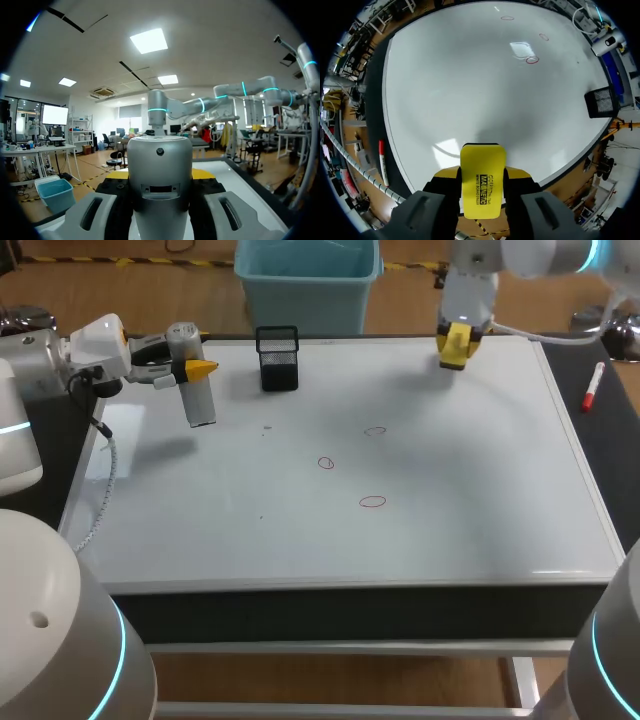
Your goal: Pick up the inspection probe, press it on each red-marked spot on the whiteboard one by one, put down the probe, pick up the eraser, and wipe off all the red marks.
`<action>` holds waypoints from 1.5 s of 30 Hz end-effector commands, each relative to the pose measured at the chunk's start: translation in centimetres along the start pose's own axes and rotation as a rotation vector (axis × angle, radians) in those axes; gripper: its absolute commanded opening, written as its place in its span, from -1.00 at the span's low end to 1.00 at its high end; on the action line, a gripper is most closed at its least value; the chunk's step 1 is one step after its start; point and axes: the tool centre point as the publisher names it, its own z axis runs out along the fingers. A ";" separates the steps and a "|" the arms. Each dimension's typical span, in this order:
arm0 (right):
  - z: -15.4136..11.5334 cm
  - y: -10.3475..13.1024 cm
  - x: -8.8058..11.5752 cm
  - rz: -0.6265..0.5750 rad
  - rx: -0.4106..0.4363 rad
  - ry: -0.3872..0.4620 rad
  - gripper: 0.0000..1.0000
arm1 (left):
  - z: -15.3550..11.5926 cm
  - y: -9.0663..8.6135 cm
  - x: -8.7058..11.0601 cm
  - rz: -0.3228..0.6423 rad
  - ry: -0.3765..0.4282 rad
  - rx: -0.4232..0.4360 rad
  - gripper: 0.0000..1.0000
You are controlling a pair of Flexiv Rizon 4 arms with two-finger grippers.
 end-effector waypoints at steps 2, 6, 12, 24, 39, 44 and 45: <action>-1.0 1.2 3.0 0.038 0.073 -0.013 -1.00 | 0.0 -0.1 0.1 0.002 -0.002 0.000 -1.00; -0.7 1.5 4.7 0.074 0.073 -0.007 -1.00 | 0.0 -0.1 0.1 0.002 -0.002 0.000 -1.00; -0.6 2.1 6.6 0.118 0.072 -0.005 -1.00 | 0.0 -0.1 0.1 0.002 -0.002 0.000 -1.00; -0.5 2.2 7.5 0.149 0.072 -0.010 -1.00 | 0.0 -0.1 0.1 0.002 -0.002 0.000 -1.00; -0.5 2.2 7.5 0.149 0.072 -0.010 -1.00 | 0.0 -0.1 0.1 0.002 -0.002 0.000 -1.00; -0.5 2.2 7.5 0.149 0.072 -0.010 -1.00 | 0.0 -0.1 0.1 0.002 -0.002 0.000 -1.00; -0.5 2.2 7.5 0.149 0.072 -0.010 -1.00 | 0.0 -0.1 0.1 0.002 -0.002 0.000 -1.00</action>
